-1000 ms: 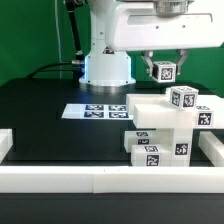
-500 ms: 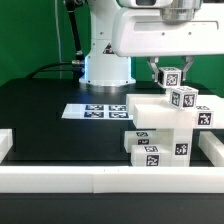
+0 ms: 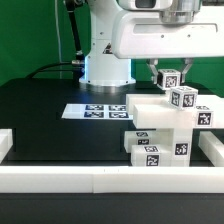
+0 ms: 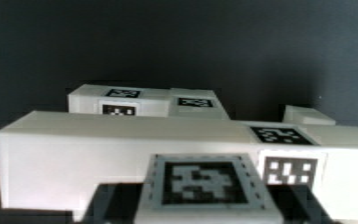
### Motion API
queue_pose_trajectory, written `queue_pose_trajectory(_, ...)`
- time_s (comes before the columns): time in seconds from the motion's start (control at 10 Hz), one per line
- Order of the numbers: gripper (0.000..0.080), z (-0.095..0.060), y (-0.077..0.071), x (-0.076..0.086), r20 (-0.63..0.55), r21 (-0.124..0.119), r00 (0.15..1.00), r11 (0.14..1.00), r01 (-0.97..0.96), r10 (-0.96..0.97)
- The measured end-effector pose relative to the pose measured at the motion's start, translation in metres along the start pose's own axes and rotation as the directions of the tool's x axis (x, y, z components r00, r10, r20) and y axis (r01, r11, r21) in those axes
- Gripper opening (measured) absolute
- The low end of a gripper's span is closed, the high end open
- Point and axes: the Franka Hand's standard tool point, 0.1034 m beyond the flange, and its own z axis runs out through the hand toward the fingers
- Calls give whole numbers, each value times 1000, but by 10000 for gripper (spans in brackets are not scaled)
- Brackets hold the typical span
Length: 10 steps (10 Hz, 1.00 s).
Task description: Assemble chair
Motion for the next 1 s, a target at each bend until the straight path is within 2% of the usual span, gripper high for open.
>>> queue_pose_trajectory(1.0, 271, 10, 3, 4, -11, -17, 1000, 1000, 3, -4)
